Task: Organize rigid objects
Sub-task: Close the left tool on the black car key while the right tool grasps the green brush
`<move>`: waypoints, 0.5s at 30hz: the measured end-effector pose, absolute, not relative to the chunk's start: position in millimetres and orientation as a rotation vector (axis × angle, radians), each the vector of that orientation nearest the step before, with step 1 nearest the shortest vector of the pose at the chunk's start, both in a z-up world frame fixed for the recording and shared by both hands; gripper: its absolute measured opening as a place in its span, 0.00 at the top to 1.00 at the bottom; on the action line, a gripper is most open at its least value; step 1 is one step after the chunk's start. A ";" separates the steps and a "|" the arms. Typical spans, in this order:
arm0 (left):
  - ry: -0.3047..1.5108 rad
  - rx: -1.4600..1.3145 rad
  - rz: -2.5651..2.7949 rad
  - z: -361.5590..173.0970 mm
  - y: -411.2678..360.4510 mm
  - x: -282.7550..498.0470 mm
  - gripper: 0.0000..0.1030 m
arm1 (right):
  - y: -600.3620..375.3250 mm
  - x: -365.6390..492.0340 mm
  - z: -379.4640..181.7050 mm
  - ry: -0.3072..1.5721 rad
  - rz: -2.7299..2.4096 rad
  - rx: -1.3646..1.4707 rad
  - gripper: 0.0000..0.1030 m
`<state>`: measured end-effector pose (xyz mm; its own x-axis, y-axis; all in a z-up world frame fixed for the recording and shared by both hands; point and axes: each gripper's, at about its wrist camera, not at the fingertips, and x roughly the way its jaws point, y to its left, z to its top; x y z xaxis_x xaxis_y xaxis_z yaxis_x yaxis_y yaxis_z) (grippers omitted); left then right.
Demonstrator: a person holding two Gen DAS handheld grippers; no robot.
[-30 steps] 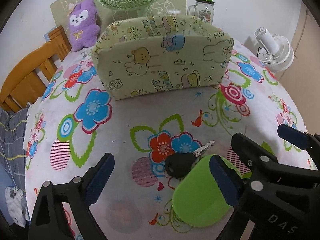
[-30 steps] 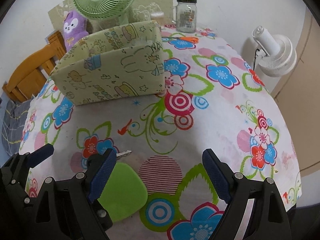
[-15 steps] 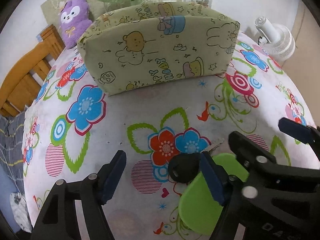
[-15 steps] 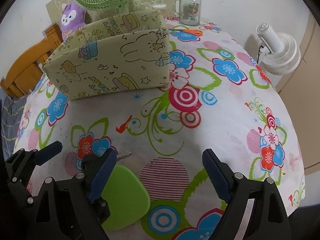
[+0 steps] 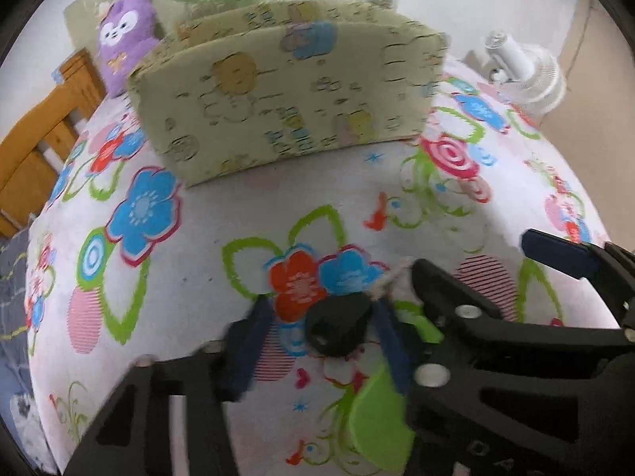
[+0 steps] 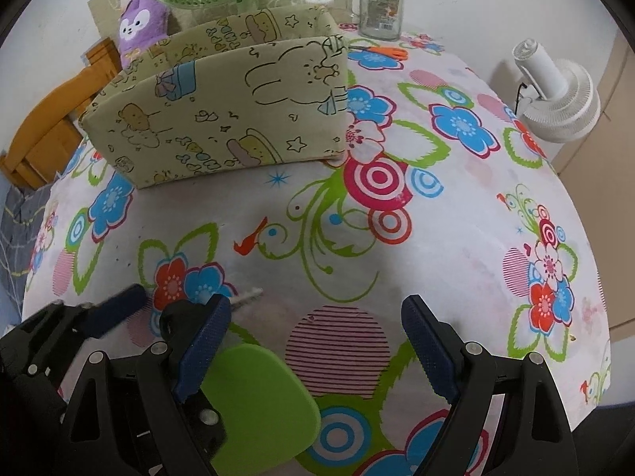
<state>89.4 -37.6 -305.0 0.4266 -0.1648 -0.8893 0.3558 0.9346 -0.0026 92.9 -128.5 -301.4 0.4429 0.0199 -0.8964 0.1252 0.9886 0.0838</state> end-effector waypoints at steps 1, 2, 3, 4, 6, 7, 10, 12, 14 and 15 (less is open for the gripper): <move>1.077 0.199 -0.330 -304.7 -40.2 87.6 0.61 | -129.6 92.9 -301.5 1.112 -0.067 0.144 0.13; 1.076 0.196 -0.331 -304.6 -39.7 86.7 0.65 | -129.9 92.4 -301.6 1.114 -0.069 0.141 0.13; 1.073 0.196 -0.329 -304.4 -40.2 86.1 0.66 | -130.6 92.3 -301.9 1.115 -0.071 0.142 0.13; 1.073 0.192 -0.327 -304.5 -39.7 85.9 0.66 | -131.2 91.9 -302.0 1.117 -0.074 0.145 0.13; 1.077 0.176 -0.325 -304.3 -37.6 86.8 0.66 | -132.0 91.4 -302.0 1.119 -0.078 0.155 0.13; 1.077 0.175 -0.316 -303.9 -36.5 86.7 0.66 | -132.0 91.1 -301.9 1.119 -0.078 0.159 0.13; 1.075 0.177 -0.304 -302.7 -32.8 85.1 0.66 | -129.5 90.3 -300.4 1.116 -0.074 0.152 0.13; 1.077 0.166 -0.295 -302.2 -27.1 84.2 0.66 | -127.3 88.8 -298.6 1.111 -0.070 0.147 0.13; 1.079 0.154 -0.280 -301.4 -22.0 84.0 0.66 | -125.3 87.2 -297.1 1.109 -0.065 0.148 0.13; 1.080 0.149 -0.273 -300.7 -18.9 83.2 0.66 | -124.2 86.3 -296.5 1.108 -0.063 0.148 0.13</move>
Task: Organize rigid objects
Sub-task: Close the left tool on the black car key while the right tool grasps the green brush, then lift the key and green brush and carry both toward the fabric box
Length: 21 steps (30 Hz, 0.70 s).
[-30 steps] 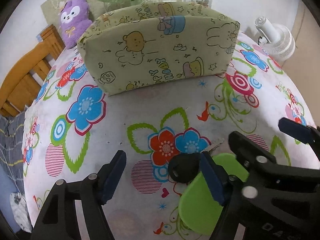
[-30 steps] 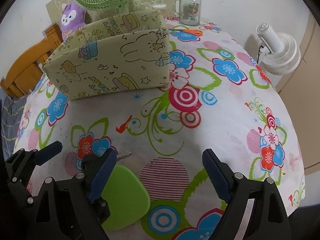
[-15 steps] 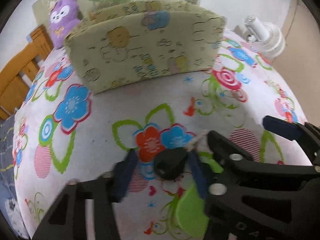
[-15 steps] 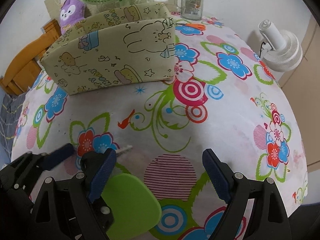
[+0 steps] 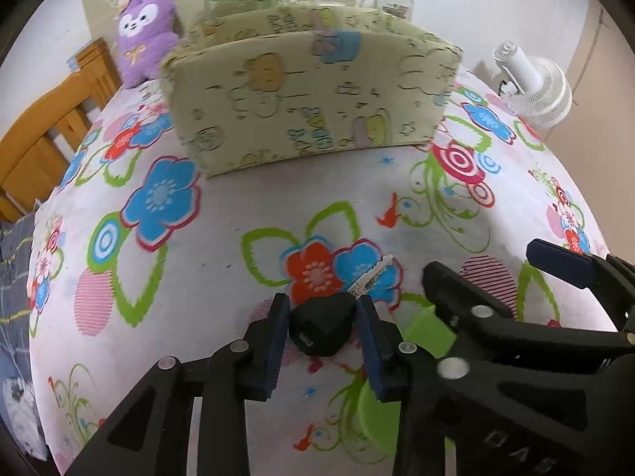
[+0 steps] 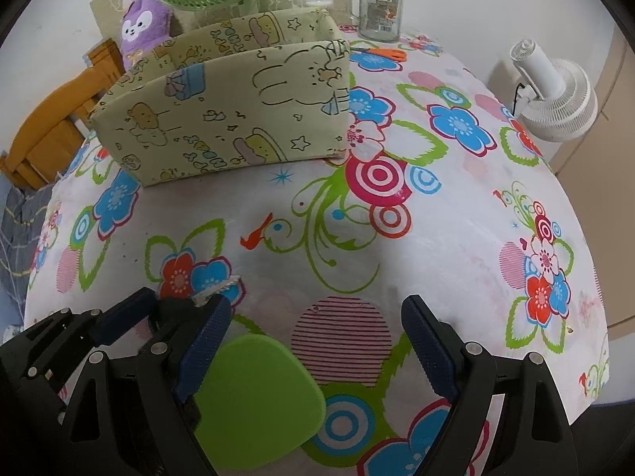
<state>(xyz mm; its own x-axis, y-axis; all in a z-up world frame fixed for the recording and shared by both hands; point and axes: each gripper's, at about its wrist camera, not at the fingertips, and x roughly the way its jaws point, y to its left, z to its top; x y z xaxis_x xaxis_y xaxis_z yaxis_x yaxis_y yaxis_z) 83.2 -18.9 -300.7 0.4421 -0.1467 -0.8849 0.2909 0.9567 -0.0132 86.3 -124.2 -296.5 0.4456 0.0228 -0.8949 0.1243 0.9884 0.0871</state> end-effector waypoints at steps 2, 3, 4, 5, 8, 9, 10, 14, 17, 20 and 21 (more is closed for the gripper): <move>1.078 0.141 -0.260 -299.0 -12.3 80.2 0.66 | -121.2 84.4 -295.7 1.107 -0.058 0.147 0.13; 1.075 0.142 -0.253 -298.1 -9.2 78.0 0.66 | -119.4 83.3 -295.5 1.107 -0.053 0.145 0.13; 1.074 0.141 -0.247 -297.4 -5.6 75.1 0.66 | -117.6 82.4 -295.6 1.109 -0.049 0.143 0.13; 1.074 0.141 -0.245 -297.1 -4.3 73.3 0.66 | -115.4 81.3 -295.6 1.112 -0.043 0.139 0.13; 1.080 0.135 -0.223 -296.9 3.8 66.9 0.66 | -107.8 77.3 -296.0 1.123 -0.019 0.125 0.13; 1.082 0.131 -0.211 -297.3 6.7 64.9 0.66 | -105.7 76.1 -296.5 1.126 -0.012 0.124 0.13; 1.089 0.126 -0.202 -298.2 9.4 63.2 0.66 | -103.6 74.7 -296.9 1.131 -0.006 0.123 0.13; 1.104 0.102 -0.174 -301.2 18.9 55.1 0.66 | -94.6 69.9 -299.4 1.149 0.026 0.108 0.13; 1.109 0.090 -0.164 -302.8 23.7 47.8 0.66 | -89.8 66.3 -300.5 1.161 0.043 0.093 0.13; 1.106 0.084 -0.161 -303.7 26.4 41.0 0.66 | -87.0 60.0 -302.0 1.173 0.041 0.090 0.10; 1.104 0.086 -0.163 -303.7 26.7 38.7 0.66 | -87.2 58.2 -302.3 1.174 0.038 0.091 0.07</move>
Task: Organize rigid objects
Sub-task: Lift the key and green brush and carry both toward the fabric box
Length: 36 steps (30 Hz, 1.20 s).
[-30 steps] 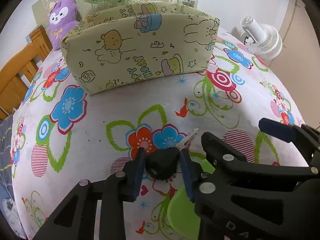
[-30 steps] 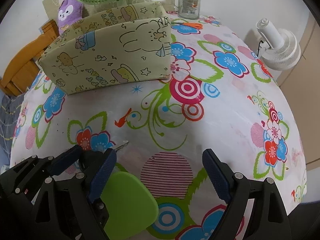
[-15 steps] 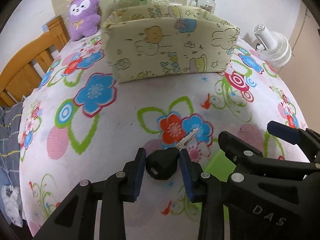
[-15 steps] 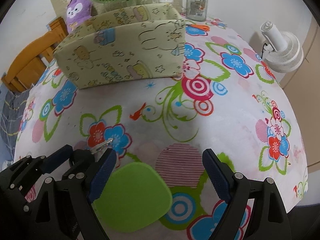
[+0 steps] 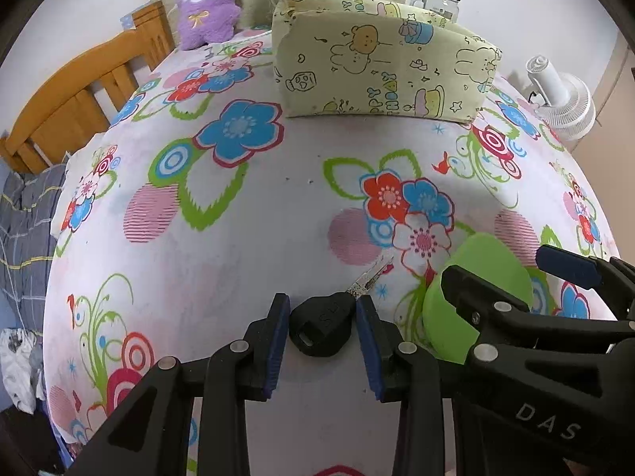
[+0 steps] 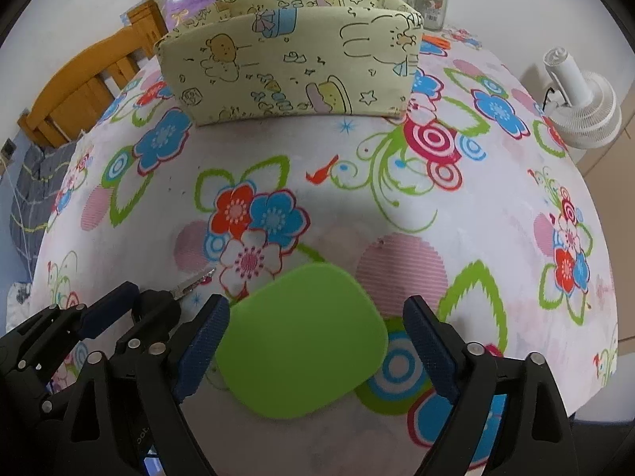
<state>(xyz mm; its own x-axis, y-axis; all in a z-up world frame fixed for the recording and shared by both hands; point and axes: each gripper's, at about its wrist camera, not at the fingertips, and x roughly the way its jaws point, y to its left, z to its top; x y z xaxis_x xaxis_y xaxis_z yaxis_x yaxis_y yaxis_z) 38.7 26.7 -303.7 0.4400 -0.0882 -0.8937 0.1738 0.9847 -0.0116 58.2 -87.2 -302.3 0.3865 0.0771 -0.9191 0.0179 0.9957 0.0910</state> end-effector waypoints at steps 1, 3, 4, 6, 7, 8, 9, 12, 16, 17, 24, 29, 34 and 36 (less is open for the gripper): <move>1.103 0.088 -0.163 -303.7 27.0 37.3 0.66 | -87.0 56.1 -302.2 1.174 0.033 0.089 0.04; 1.103 0.085 -0.159 -303.7 28.7 34.2 0.66 | -86.7 54.0 -303.1 1.182 0.032 0.084 0.01; 1.103 0.080 -0.155 -303.7 30.4 31.7 0.66 | -86.3 53.5 -303.7 1.187 0.039 0.079 0.00; 1.102 0.072 -0.149 -303.7 32.9 27.4 0.66 | -83.8 52.9 -304.1 1.190 0.071 0.059 0.00; 1.099 0.075 -0.144 -303.8 33.0 24.9 0.66 | -81.7 52.1 -303.8 1.187 0.098 0.039 0.00; 1.098 0.074 -0.144 -303.9 33.0 22.6 0.66 | -80.0 52.0 -303.5 1.185 0.124 0.021 0.00; 1.096 0.075 -0.147 -303.9 32.6 20.6 0.66 | -79.1 52.1 -303.5 1.185 0.151 0.003 0.00; 1.094 0.078 -0.147 -304.2 30.1 14.0 0.66 | -78.1 51.5 -302.4 1.181 0.211 -0.056 0.00; 1.089 0.062 -0.133 -304.6 27.0 9.0 0.66 | -81.0 53.7 -303.8 1.194 0.244 -0.097 0.00; 1.084 0.064 -0.123 -304.8 25.6 7.7 0.66 | -81.5 54.9 -305.3 1.204 0.250 -0.102 0.00; 1.055 0.066 -0.087 -305.6 22.2 2.7 0.66 | -83.1 57.9 -317.4 1.255 0.311 -0.067 0.00; 1.062 0.056 -0.074 -305.1 21.5 3.0 0.66 | -81.9 54.1 -313.8 1.228 0.298 -0.074 0.09; 1.082 0.004 -0.103 -303.6 19.7 14.1 0.66 | -86.1 56.4 -306.3 1.170 0.211 -0.076 0.23; 1.063 0.019 -0.107 -301.9 15.2 17.8 0.66 | -90.2 61.1 -306.2 1.154 0.168 -0.078 0.23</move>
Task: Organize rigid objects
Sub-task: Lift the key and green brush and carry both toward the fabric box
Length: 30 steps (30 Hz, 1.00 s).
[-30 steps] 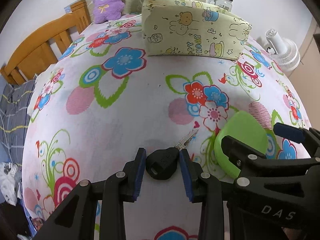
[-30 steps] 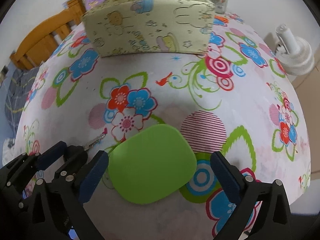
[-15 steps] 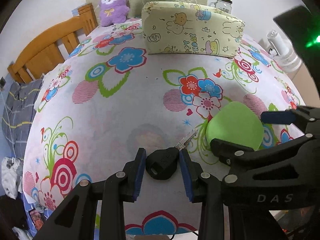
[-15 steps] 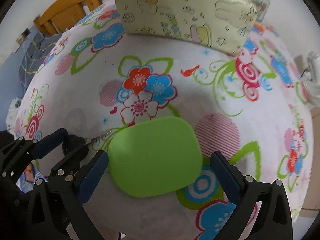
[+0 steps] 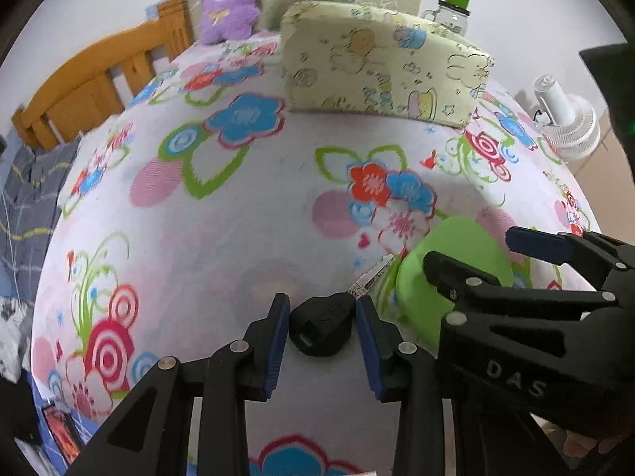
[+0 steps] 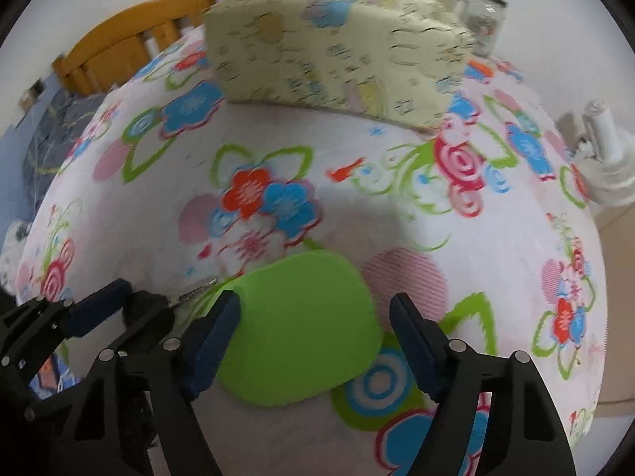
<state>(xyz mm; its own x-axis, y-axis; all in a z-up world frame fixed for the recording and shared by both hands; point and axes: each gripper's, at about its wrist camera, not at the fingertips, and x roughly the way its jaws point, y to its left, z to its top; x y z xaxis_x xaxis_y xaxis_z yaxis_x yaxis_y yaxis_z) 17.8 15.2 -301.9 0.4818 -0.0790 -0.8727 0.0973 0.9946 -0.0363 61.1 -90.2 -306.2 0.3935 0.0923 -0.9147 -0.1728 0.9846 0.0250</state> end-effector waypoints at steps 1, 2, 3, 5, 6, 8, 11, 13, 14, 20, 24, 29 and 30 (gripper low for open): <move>1.053 0.032 -0.116 -300.3 12.3 20.3 0.66 | -92.0 63.2 -305.6 1.144 0.150 -0.084 0.23; 1.051 0.035 -0.121 -299.2 11.4 21.7 0.66 | -94.1 65.3 -304.9 1.143 0.143 -0.082 0.23; 1.045 0.037 -0.124 -297.3 11.2 22.2 0.66 | -96.6 67.0 -304.4 1.151 0.149 -0.066 0.23; 1.040 0.048 -0.127 -295.1 11.7 21.3 0.66 | -99.6 65.9 -301.1 1.151 0.203 -0.036 0.22; 1.044 0.057 -0.126 -295.5 12.2 20.0 0.66 | -97.3 65.2 -300.1 1.149 0.232 -0.044 0.21; 1.063 0.064 -0.134 -298.6 14.1 16.2 0.66 | -93.6 62.4 -298.5 1.151 0.276 -0.085 0.18; 1.084 0.077 -0.148 -302.6 14.4 9.7 0.66 | -88.6 57.6 -298.9 1.155 0.313 -0.141 0.15; 1.086 0.088 -0.155 -303.1 13.6 5.2 0.66 | -87.2 56.0 -300.2 1.167 0.336 -0.155 0.15; 1.085 0.090 -0.158 -302.8 13.2 3.8 0.66 | -86.9 55.1 -300.7 1.169 0.343 -0.157 0.15; 1.084 0.102 -0.171 -302.5 12.3 -1.6 0.66 | -83.0 51.1 -304.7 1.190 0.362 -0.172 0.12; 1.072 0.124 -0.175 -303.1 12.0 -6.6 0.66 | -76.0 50.2 -309.8 1.204 0.368 -0.196 0.08; 1.075 0.105 -0.172 -303.1 14.8 -5.4 0.66 | -78.9 55.7 -317.0 1.226 0.358 -0.177 0.06; 1.075 0.102 -0.169 -303.0 15.1 -5.2 0.66 | -79.8 56.6 -319.0 1.231 0.350 -0.175 0.07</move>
